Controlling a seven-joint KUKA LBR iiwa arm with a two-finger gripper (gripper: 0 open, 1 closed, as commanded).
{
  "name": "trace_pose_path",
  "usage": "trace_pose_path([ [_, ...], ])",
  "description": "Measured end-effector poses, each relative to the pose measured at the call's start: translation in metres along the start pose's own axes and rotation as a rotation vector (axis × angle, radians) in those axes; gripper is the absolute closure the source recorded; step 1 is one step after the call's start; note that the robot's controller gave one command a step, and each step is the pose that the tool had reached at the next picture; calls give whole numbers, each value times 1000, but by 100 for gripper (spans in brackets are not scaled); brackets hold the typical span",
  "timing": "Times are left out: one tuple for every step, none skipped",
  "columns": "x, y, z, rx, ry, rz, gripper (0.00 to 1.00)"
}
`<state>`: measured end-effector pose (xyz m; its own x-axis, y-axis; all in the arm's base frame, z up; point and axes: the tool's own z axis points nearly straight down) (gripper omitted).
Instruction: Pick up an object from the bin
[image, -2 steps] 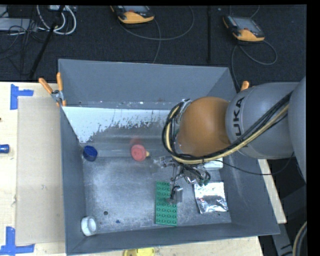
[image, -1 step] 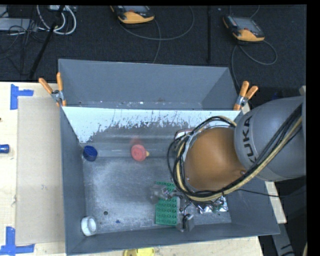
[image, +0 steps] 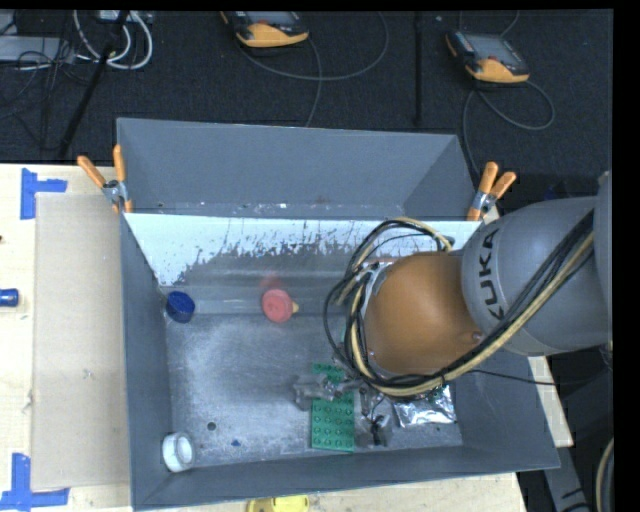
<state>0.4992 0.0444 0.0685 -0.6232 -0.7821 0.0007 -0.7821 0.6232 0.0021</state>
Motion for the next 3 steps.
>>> trace_pose_path([
  [0, 0, 1, -3, 1, 7, 0],
  [0, 0, 0, -2, 1, 8, 100],
  [-1, 0, -57, 4, -4, 13, 100],
])
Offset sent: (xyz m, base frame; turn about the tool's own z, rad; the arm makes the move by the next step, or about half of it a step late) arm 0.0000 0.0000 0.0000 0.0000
